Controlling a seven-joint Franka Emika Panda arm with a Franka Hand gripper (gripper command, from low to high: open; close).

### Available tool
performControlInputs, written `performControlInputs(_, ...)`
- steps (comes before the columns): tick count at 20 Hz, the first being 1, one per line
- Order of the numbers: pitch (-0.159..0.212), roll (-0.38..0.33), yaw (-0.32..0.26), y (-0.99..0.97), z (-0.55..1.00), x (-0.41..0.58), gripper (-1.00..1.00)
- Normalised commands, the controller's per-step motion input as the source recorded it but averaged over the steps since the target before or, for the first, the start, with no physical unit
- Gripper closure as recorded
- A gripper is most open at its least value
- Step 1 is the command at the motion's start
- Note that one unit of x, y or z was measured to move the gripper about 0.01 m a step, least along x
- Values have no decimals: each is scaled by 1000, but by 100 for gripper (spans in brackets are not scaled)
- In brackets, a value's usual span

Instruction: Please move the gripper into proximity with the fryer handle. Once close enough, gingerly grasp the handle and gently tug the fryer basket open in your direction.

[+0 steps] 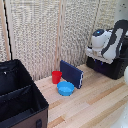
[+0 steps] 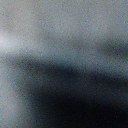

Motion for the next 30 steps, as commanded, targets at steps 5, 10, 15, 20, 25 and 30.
performControlInputs(5,51,249,-3,638,357,-91,100)
performControlInputs(10,4,169,-6,787,218,-143,100)
performControlInputs(15,-84,41,-7,979,-93,-126,100)
performControlInputs(20,-20,17,-82,890,-226,220,100)
performControlInputs(25,-51,-1,-253,347,-94,165,100)
performControlInputs(30,-92,6,-283,368,-248,9,100)
